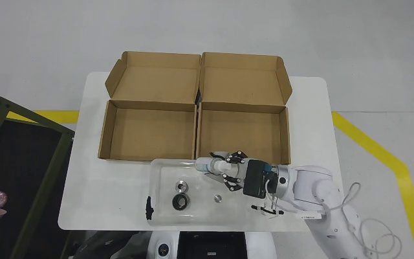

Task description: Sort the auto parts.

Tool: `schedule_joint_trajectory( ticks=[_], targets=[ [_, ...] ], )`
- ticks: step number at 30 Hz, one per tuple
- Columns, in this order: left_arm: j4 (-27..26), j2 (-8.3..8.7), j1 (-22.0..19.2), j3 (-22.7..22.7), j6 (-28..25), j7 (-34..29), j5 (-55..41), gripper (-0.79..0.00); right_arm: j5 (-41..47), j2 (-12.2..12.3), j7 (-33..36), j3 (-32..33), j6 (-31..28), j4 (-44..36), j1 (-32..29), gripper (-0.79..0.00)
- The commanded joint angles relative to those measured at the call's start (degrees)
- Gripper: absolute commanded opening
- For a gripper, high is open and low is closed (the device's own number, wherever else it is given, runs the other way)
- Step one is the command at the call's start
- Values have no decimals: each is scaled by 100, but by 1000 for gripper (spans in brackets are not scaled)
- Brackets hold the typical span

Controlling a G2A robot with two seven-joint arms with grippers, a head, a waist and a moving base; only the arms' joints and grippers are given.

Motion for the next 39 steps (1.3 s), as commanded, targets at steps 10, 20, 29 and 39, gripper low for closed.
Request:
schedule_joint_trajectory(
  ticks=[10, 20, 29, 39],
  targets=[
    [0, 0, 0, 0, 0, 0, 0, 0, 57, 21, -137, 48, 133, 224, 117, -785],
    [0, 0, 0, 0, 0, 0, 0, 0, 158, -20, 94, -157, 406, 780, 710, -785],
    [0, 0, 0, 0, 0, 0, 0, 0, 194, -118, 493, -569, 747, 1567, 1492, -785],
    [0, 0, 0, 0, 0, 0, 0, 0, 305, -258, 793, -1067, 974, 2467, 2220, -785]
  ],
)
